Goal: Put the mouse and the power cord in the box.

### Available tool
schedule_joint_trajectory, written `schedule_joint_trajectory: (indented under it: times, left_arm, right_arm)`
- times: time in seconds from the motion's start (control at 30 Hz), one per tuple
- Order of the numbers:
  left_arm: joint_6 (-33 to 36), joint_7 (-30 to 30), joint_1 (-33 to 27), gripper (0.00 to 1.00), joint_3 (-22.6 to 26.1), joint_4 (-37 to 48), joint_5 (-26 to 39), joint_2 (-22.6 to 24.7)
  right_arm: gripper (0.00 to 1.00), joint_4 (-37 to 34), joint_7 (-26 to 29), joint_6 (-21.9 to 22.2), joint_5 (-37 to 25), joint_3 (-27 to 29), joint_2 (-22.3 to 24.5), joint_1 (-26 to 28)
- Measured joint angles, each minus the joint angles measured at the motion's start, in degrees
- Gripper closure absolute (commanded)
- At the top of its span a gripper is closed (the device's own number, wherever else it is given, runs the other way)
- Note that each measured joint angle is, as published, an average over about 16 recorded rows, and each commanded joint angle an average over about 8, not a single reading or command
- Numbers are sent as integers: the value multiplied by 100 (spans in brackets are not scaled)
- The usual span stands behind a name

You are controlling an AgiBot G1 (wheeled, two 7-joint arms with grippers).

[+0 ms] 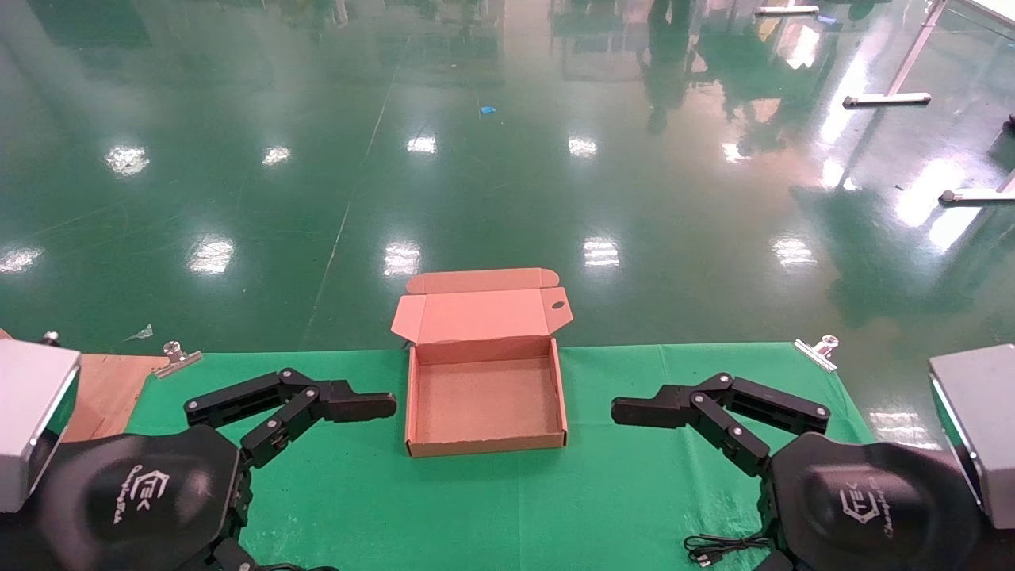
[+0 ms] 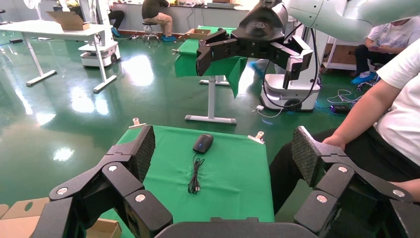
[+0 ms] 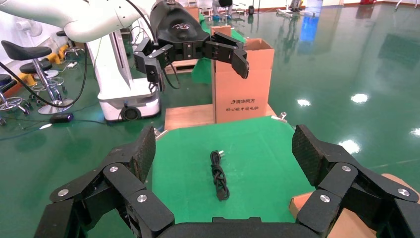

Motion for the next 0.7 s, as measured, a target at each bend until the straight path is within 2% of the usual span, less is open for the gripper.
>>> schedule_joint_trajectory:
  times: [0.7]
  left_arm:
    - [0,0,0,0,0,0,0,0]
  right_arm:
    - [0,0,0,0,0,0,0,0]
